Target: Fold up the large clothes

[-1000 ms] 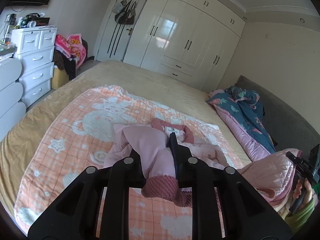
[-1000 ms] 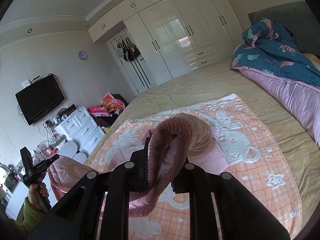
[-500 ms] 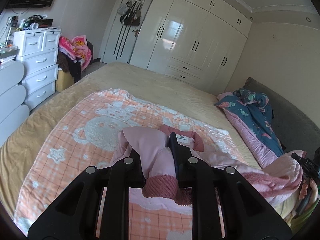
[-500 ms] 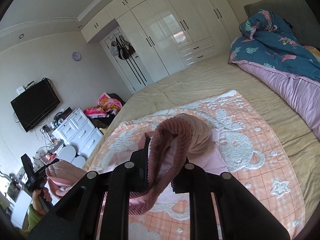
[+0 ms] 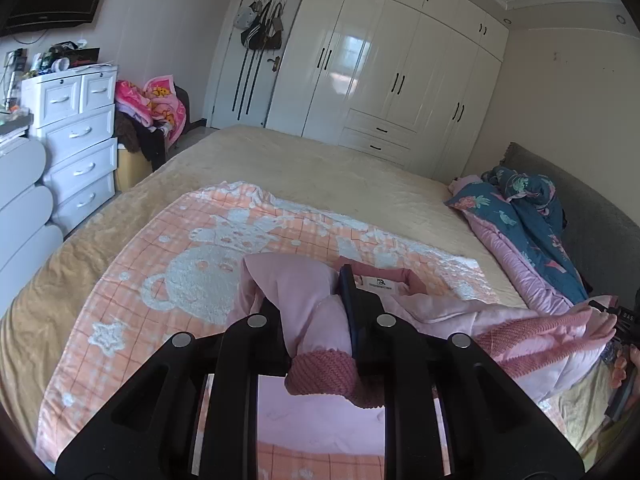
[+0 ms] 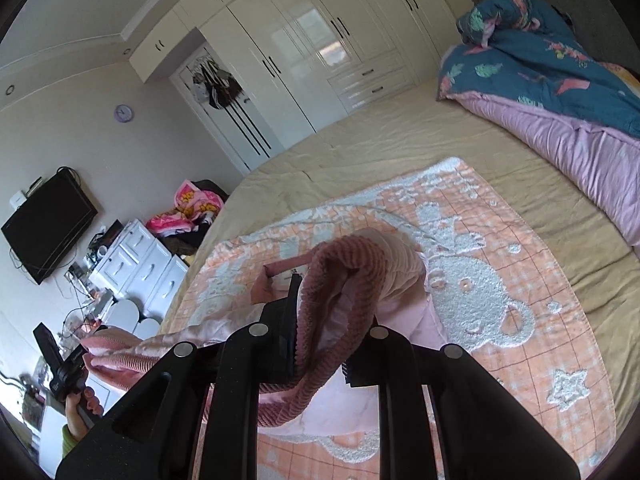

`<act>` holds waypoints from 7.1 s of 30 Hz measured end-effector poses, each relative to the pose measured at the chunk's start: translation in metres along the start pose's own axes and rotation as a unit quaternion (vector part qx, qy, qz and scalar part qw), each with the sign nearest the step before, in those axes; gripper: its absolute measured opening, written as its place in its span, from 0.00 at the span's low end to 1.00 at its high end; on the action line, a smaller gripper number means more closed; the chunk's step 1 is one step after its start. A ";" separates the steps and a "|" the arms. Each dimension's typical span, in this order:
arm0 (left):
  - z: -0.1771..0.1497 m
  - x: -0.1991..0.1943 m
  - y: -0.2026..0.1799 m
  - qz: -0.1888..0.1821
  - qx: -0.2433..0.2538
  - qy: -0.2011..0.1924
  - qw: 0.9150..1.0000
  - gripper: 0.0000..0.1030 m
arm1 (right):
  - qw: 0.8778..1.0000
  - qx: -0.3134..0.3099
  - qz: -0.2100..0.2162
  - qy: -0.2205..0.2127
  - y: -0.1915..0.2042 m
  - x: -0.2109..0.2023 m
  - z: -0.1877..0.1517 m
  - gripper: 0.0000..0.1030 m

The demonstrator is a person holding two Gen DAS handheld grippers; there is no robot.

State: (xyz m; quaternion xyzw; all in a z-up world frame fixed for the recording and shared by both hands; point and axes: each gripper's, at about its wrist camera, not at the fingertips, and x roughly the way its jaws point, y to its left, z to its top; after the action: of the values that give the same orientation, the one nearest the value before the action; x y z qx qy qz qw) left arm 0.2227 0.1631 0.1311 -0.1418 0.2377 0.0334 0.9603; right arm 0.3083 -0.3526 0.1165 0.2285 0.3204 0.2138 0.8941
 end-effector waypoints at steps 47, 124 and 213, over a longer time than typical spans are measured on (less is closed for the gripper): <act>-0.011 0.101 -0.009 0.034 0.043 0.040 0.998 0.14 | 0.997 -0.059 -0.032 0.036 -0.007 0.105 -0.006 0.83; -0.097 0.083 0.075 0.077 -0.041 0.142 0.986 0.91 | 0.969 -0.171 -0.164 0.071 -0.032 0.096 -0.097 0.96; -0.083 0.047 0.006 0.067 0.026 0.114 0.991 0.91 | 0.990 -0.075 -0.118 0.032 -0.001 0.058 -0.091 0.96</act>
State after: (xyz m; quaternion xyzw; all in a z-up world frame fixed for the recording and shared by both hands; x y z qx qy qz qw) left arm 0.2262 0.1446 0.0377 -0.1030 0.3552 0.0752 0.9261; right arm 0.2883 -0.2976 0.0258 0.1141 0.3569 0.1375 0.9169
